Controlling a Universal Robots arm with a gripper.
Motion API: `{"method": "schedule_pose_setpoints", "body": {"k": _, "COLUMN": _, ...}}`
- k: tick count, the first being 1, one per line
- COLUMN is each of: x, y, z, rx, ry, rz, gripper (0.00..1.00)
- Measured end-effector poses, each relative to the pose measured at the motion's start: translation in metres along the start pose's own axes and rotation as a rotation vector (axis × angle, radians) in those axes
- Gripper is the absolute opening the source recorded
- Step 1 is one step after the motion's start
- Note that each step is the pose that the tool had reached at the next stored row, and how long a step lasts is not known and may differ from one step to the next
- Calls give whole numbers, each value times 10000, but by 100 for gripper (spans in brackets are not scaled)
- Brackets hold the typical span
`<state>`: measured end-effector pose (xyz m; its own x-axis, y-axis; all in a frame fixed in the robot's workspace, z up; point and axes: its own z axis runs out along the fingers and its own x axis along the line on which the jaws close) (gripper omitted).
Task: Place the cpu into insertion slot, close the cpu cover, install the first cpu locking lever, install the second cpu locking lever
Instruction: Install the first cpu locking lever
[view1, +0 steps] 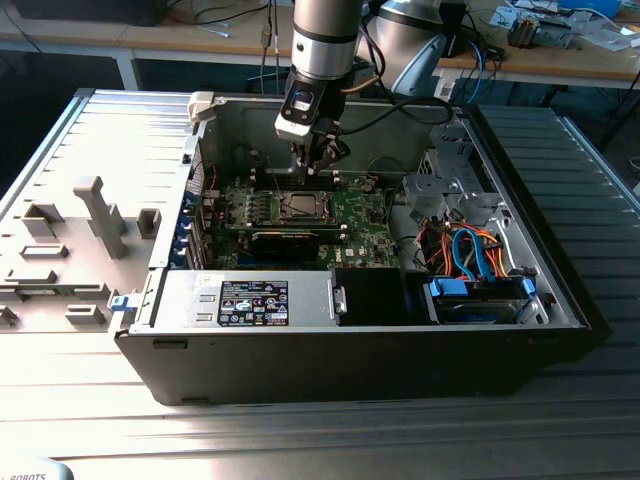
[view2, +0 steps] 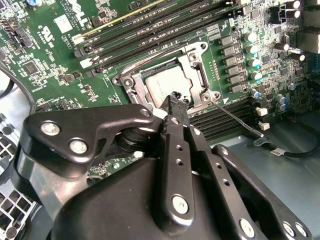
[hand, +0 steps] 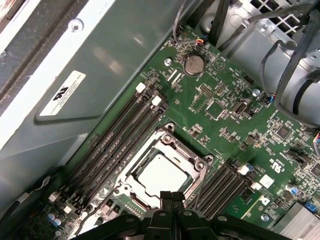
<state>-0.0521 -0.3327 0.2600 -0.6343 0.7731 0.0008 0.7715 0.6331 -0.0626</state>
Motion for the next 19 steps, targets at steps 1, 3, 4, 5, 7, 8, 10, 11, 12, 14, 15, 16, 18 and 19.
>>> {"method": "schedule_pose_setpoints", "body": {"k": 1, "x": 0, "y": 0, "z": 0, "rx": 0, "ry": -1, "rz": -27, "gripper": 11}}
{"method": "schedule_pose_setpoints", "body": {"k": 3, "x": 0, "y": 0, "z": 0, "rx": 0, "ry": -4, "rz": -68, "gripper": 11}}
{"method": "schedule_pose_setpoints", "body": {"k": 4, "x": 0, "y": 0, "z": 0, "rx": 0, "ry": -5, "rz": -84, "gripper": 11}}
{"method": "schedule_pose_setpoints", "body": {"k": 5, "x": 0, "y": 0, "z": 0, "rx": 0, "ry": -6, "rz": -98, "gripper": 11}}
{"method": "schedule_pose_setpoints", "body": {"k": 7, "x": 0, "y": 0, "z": 0, "rx": 0, "ry": -8, "rz": -127, "gripper": 11}}
{"method": "schedule_pose_setpoints", "body": {"k": 8, "x": 0, "y": 0, "z": 0, "rx": -1, "ry": -9, "rz": -145, "gripper": 11}}
{"method": "schedule_pose_setpoints", "body": {"k": 10, "x": 0, "y": 0, "z": 0, "rx": 0, "ry": -11, "rz": -176, "gripper": 11}}
{"method": "schedule_pose_setpoints", "body": {"k": 11, "x": 0, "y": 0, "z": 0, "rx": 0, "ry": -12, "rz": -190, "gripper": 11}}
{"method": "schedule_pose_setpoints", "body": {"k": 12, "x": 0, "y": 0, "z": 0, "rx": 0, "ry": -12, "rz": -205, "gripper": 11}}
{"method": "schedule_pose_setpoints", "body": {"k": 14, "x": 0, "y": 0, "z": 0, "rx": 0, "ry": -16, "rz": -255, "gripper": 11}}
{"method": "schedule_pose_setpoints", "body": {"k": 15, "x": 0, "y": 0, "z": 0, "rx": 0, "ry": -17, "rz": -268, "gripper": 11}}
{"method": "schedule_pose_setpoints", "body": {"k": 16, "x": 0, "y": 0, "z": 0, "rx": 0, "ry": -17, "rz": -287, "gripper": 11}}
{"method": "schedule_pose_setpoints", "body": {"k": 18, "x": 0, "y": 0, "z": 0, "rx": 0, "ry": -20, "rz": -322, "gripper": 11}}
{"method": "schedule_pose_setpoints", "body": {"k": 19, "x": 0, "y": 0, "z": 0, "rx": 0, "ry": -21, "rz": -340, "gripper": 11}}
